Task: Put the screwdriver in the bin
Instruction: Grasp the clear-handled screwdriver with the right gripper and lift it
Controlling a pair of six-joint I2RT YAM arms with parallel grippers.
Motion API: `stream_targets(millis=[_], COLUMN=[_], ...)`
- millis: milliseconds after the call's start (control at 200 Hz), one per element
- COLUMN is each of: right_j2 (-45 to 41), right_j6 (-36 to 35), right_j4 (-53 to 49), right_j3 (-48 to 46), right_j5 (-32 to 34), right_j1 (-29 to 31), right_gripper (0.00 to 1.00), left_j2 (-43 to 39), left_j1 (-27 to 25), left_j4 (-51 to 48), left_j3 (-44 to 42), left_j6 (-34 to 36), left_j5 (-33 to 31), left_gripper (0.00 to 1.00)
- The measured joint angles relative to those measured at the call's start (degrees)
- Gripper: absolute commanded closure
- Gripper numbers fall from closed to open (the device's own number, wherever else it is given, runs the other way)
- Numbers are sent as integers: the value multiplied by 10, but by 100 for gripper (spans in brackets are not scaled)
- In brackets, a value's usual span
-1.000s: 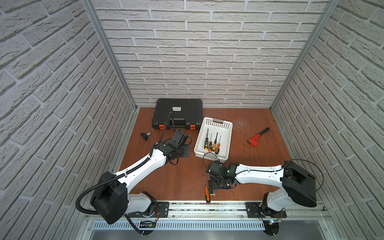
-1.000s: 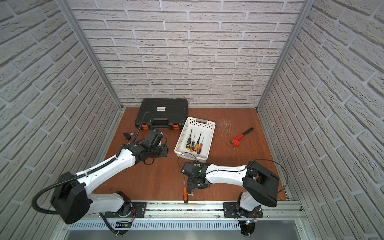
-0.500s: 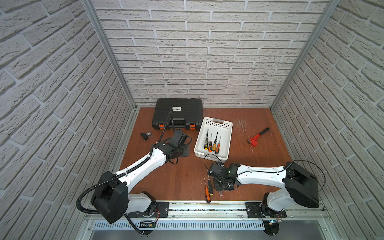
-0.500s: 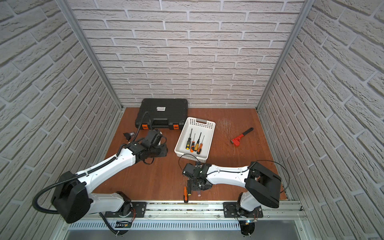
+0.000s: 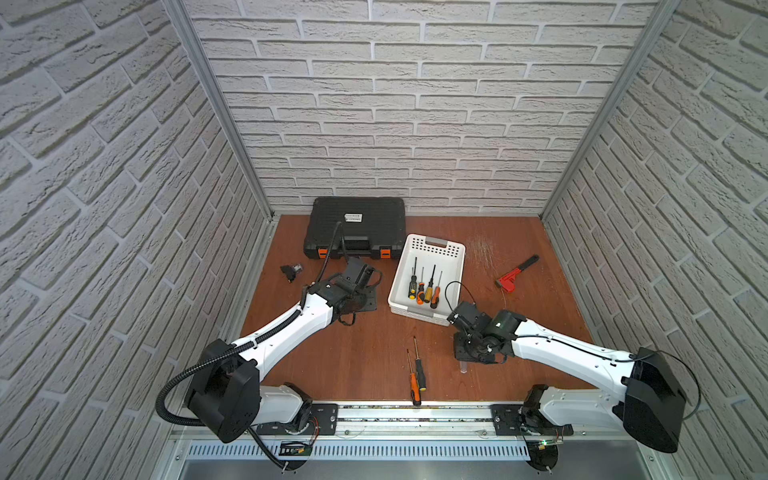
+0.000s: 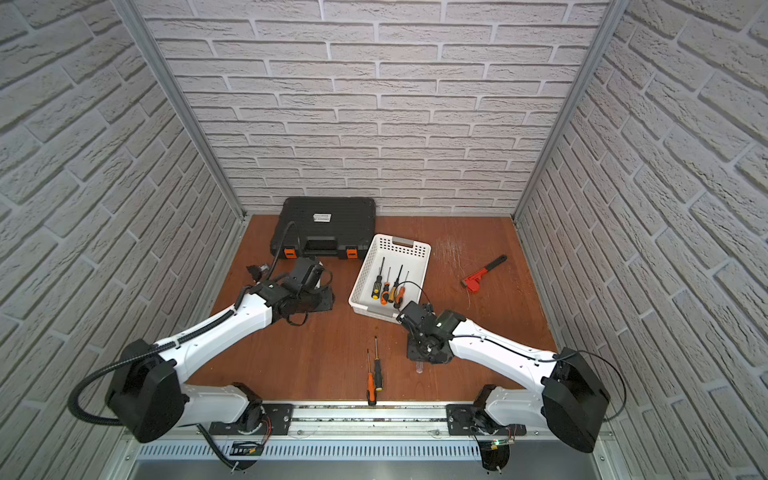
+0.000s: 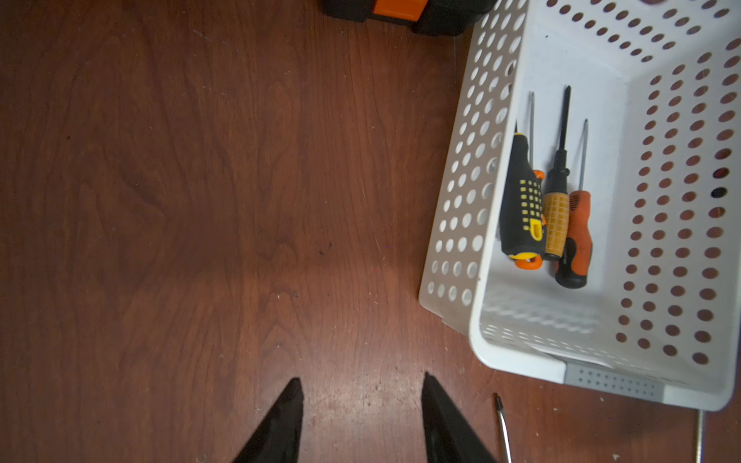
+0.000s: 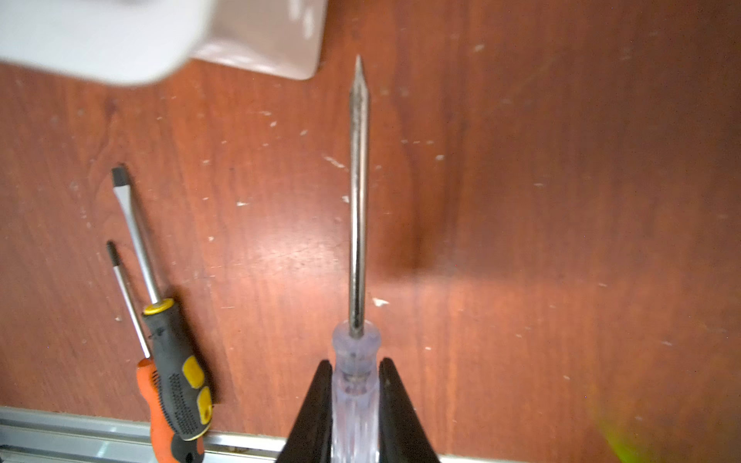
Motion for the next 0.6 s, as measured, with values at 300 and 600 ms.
stream_targets(millis=[300,600], right_j2=[-14,130], right_j6=[-91,-165], right_j4=[-111,-81], right_j3=[143,325], right_j5=[12,-26], right_j1=[-103,-158], right_gripper=[95,95], left_j2=[-7,-53], left_j1=[17,32], left_j4=[-1,-3], left_j3=[8,5], left_j6=[3,3], left_j5=[0,2], left_gripper=[51,51])
